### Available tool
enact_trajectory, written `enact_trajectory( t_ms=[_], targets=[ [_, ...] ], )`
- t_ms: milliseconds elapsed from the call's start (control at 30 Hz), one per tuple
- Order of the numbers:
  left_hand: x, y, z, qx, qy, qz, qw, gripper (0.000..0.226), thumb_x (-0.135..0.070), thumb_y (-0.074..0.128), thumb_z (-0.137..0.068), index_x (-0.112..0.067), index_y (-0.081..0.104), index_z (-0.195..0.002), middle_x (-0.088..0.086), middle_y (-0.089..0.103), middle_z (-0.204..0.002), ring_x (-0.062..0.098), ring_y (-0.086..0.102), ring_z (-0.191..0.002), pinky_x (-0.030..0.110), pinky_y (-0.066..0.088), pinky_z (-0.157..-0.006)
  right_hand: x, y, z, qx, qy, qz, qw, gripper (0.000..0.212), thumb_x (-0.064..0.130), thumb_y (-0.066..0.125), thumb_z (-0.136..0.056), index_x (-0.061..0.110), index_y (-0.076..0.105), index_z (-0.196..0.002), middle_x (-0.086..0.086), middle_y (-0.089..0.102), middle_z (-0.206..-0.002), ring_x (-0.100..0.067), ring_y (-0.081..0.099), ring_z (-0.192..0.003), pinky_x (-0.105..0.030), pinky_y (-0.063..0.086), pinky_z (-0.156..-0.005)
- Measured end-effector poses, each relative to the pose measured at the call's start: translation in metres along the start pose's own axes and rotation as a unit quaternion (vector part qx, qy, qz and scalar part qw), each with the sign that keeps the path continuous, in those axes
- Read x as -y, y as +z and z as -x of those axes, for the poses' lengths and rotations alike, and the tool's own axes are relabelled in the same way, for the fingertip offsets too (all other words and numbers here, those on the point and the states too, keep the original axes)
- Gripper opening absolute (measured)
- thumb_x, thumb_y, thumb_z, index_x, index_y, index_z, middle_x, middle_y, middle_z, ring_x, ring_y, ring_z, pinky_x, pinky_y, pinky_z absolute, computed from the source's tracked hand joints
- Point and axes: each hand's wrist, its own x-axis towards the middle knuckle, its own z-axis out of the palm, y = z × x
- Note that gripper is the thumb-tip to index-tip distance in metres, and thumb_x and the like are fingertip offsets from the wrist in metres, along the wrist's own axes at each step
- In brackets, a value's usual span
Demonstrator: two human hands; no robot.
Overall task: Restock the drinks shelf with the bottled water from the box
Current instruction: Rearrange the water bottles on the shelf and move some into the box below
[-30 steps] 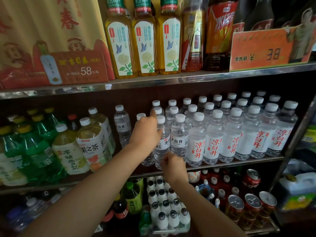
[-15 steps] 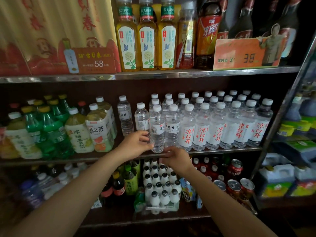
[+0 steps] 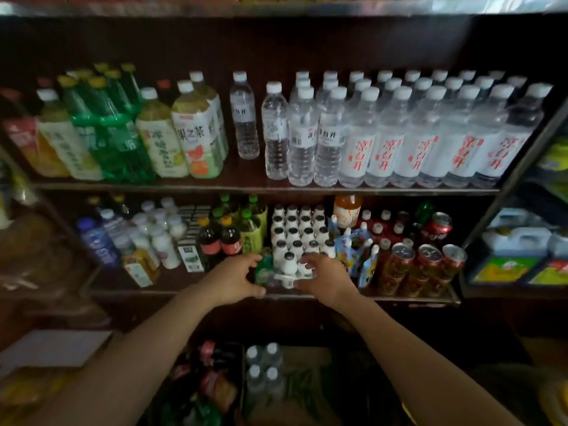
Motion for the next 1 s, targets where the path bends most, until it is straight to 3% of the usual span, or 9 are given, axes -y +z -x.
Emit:
enact_trajectory(
  t_ms=[300, 400, 567, 767, 867, 900, 1000],
  targets=[
    [0.106, 0.135, -0.017, 0.079, -0.066, 0.07, 0.992, 0.081, -0.027, 0.08, -0.074, -0.024, 0.037, -0.143, -0.001, 0.047, -0.14, 0.016, 0.048, -0.124, 0.032, 0.044, -0.101, -0.088, 0.146, 0.015, 0.087, 0.097, -0.012, 0.991, 0.057, 0.029, 0.076, -0.08, 0.02, 0.051, -0.131, -0.003, 0.058, -0.128, -0.02, 0.056, -0.117, -0.031, 0.05, -0.091],
    [0.138, 0.188, -0.027, 0.095, -0.053, 0.062, 0.992, 0.082, -0.028, 0.08, -0.073, -0.023, 0.037, -0.142, -0.002, 0.047, -0.14, 0.014, 0.047, -0.125, 0.025, 0.041, -0.095, -0.125, 0.195, 0.018, 0.107, 0.111, 0.016, 0.988, 0.048, 0.027, 0.072, -0.083, 0.014, 0.055, -0.126, -0.006, 0.063, -0.118, -0.023, 0.061, -0.107, -0.032, 0.052, -0.086],
    [0.183, 0.259, -0.063, 0.12, 0.0, -0.027, 0.992, 0.094, -0.037, 0.082, -0.07, -0.028, 0.028, -0.146, -0.007, 0.041, -0.145, 0.013, 0.043, -0.129, 0.022, 0.038, -0.094, -0.197, 0.278, 0.014, 0.111, 0.131, 0.01, 0.985, 0.026, 0.028, 0.071, -0.084, 0.014, 0.068, -0.106, -0.002, 0.068, -0.1, -0.019, 0.064, -0.096, -0.028, 0.05, -0.083],
    [0.221, 0.319, -0.111, 0.122, 0.064, -0.196, 0.971, 0.091, -0.044, 0.079, -0.069, -0.026, 0.031, -0.145, -0.004, 0.044, -0.142, 0.018, 0.045, -0.126, 0.03, 0.038, -0.096, -0.272, 0.357, -0.009, 0.109, 0.177, -0.046, 0.977, 0.017, 0.026, 0.077, -0.074, 0.028, 0.063, -0.084, 0.008, 0.067, -0.088, -0.01, 0.063, -0.082, -0.025, 0.053, -0.073],
    [0.23, 0.343, -0.127, 0.114, 0.118, -0.298, 0.94, 0.076, -0.049, 0.076, -0.068, -0.029, 0.044, -0.134, -0.006, 0.054, -0.131, 0.019, 0.052, -0.117, 0.032, 0.037, -0.094, -0.301, 0.391, -0.017, 0.091, 0.192, -0.099, 0.972, 0.019, 0.02, 0.074, -0.081, 0.022, 0.059, -0.094, 0.008, 0.065, -0.089, -0.008, 0.061, -0.083, -0.007, 0.044, -0.064],
    [0.233, 0.349, -0.131, 0.113, 0.131, -0.32, 0.932, 0.073, -0.048, 0.076, -0.069, -0.029, 0.045, -0.132, -0.006, 0.055, -0.129, 0.019, 0.053, -0.115, 0.032, 0.038, -0.093, -0.307, 0.401, -0.019, 0.095, 0.192, -0.107, 0.971, 0.023, 0.018, 0.072, -0.083, 0.018, 0.059, -0.102, 0.004, 0.066, -0.095, -0.011, 0.062, -0.088, -0.007, 0.044, -0.066],
    [0.239, 0.365, -0.14, 0.115, 0.157, -0.367, 0.909, 0.069, -0.043, 0.074, -0.073, -0.028, 0.045, -0.133, -0.006, 0.055, -0.129, 0.023, 0.053, -0.113, 0.033, 0.037, -0.093, -0.325, 0.43, -0.029, 0.119, 0.191, -0.089, 0.97, 0.046, 0.019, 0.077, -0.077, 0.017, 0.054, -0.116, 0.004, 0.064, -0.108, -0.014, 0.06, -0.1, -0.025, 0.048, -0.089]
  ],
)
